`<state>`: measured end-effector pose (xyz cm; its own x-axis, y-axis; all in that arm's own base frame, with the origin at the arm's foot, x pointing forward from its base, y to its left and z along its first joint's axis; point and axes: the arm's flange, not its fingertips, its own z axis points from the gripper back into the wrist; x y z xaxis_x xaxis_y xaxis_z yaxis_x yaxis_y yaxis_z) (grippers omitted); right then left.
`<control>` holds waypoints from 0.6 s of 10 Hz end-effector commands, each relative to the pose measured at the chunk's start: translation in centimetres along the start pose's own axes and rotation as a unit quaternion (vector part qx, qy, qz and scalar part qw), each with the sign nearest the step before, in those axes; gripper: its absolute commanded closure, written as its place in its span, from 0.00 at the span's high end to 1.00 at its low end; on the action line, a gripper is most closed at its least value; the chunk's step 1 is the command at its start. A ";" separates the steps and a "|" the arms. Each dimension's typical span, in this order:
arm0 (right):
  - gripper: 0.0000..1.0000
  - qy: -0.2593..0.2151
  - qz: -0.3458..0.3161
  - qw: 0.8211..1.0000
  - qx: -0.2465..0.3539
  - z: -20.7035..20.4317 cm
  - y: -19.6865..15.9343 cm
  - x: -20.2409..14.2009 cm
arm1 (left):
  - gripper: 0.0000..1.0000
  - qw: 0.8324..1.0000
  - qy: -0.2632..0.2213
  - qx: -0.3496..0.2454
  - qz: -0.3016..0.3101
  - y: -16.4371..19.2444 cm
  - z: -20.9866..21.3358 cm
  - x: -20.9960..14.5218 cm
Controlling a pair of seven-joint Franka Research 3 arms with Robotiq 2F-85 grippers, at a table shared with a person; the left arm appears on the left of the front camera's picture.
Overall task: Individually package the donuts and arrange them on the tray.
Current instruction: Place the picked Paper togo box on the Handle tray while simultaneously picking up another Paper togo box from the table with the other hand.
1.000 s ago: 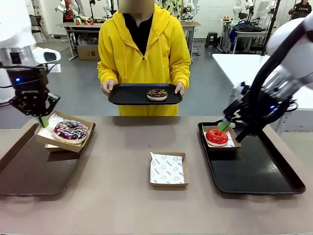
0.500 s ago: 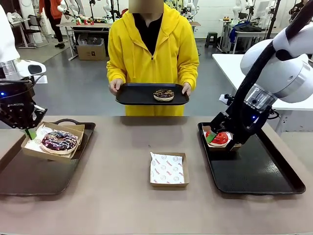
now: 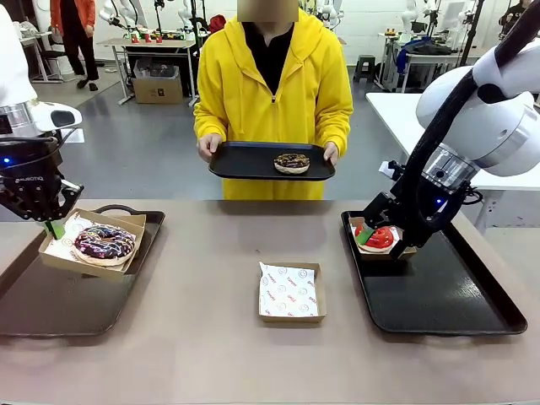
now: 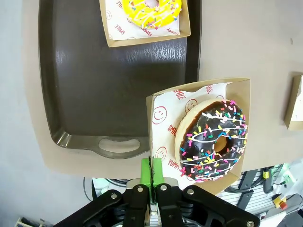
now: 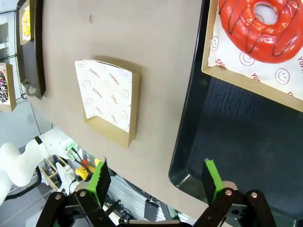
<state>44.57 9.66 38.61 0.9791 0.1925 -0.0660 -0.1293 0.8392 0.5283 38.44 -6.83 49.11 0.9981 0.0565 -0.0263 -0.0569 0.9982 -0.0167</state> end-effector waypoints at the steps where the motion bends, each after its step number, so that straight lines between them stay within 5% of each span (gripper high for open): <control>1: 1.00 0.000 0.000 1.000 0.000 0.0 0.0 0.0 | 0.01 1.000 0.000 -0.001 0.000 -0.2 0.3 0.3; 6: 1.00 0.024 0.037 0.988 -0.147 -5.6 8.0 -0.4 | 0.01 0.998 -0.041 0.031 -0.028 4.3 -0.3 -3.3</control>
<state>42.77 17.45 38.47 0.9505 0.3028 -0.0692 -0.2616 0.9005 0.3474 36.18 -4.42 49.61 0.9995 0.0309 0.0109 -0.0309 0.9995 0.0007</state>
